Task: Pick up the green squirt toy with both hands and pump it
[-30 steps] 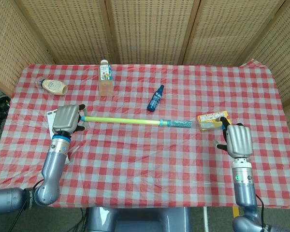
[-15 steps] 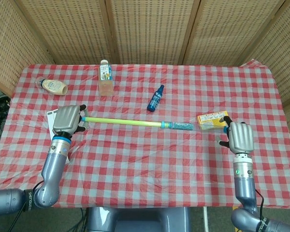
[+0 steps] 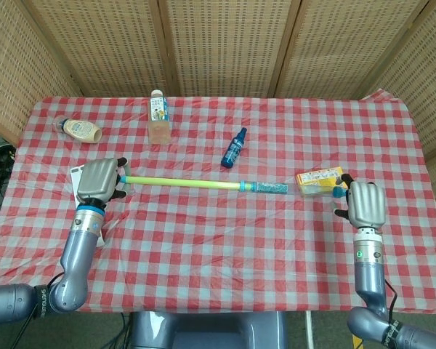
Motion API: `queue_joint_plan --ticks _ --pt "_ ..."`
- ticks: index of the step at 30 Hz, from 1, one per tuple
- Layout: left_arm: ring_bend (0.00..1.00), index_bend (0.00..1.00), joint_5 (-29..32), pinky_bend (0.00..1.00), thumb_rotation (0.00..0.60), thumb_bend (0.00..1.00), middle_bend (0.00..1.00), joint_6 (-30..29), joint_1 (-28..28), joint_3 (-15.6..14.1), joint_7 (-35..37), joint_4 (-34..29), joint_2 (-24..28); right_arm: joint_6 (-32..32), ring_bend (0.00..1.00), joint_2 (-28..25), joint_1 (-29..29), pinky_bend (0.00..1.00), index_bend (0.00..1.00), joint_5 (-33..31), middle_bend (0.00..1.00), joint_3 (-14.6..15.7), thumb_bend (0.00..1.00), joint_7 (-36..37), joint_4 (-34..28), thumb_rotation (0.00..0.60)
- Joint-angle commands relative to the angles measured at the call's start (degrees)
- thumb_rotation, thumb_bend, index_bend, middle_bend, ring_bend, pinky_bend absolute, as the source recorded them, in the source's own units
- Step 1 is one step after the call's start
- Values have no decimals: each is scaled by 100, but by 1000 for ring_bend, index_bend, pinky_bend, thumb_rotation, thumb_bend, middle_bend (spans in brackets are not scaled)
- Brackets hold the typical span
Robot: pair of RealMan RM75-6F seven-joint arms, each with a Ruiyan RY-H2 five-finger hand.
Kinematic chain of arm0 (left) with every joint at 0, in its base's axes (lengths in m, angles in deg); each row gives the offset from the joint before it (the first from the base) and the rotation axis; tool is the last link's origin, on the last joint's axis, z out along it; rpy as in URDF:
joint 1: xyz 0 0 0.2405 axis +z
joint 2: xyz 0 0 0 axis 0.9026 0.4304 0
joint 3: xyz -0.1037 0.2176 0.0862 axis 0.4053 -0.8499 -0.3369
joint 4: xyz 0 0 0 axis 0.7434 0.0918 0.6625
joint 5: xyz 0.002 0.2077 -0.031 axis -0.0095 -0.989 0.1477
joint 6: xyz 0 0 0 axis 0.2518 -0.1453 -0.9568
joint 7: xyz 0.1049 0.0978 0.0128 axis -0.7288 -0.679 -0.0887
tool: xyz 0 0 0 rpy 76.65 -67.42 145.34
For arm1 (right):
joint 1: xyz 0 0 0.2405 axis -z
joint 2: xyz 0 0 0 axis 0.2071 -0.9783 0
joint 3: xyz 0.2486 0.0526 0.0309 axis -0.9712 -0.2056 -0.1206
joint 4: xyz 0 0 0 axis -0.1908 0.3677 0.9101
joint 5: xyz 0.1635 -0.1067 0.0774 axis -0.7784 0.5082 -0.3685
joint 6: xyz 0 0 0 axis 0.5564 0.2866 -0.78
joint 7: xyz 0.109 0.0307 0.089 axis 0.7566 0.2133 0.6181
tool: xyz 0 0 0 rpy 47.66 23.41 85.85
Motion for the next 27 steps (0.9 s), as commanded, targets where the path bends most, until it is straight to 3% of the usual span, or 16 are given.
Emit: queue_joint_plan --ticks 1,9,19,27 --pt "887 853 5 793 600 639 959 11 0 -10 20 6 1 21 1000 23 -12 561 457 -22 1000 28 397 24 46 600" --pt "888 853 9 793 600 639 959 42 4 -36 70 2 42 20 1000 120 -80 561 458 -50 1000 32 397 76 265 600" --pt "887 852 29 793 600 639 959 47 3 -48 108 -15 91 -160 1000 302 -135 561 650 185 1000 70 400 173 531 600" --pt "887 852 51 793 600 639 959 90 5 -93 131 -75 115 -283 1000 323 -144 561 687 335 1000 72 399 210 493 600"
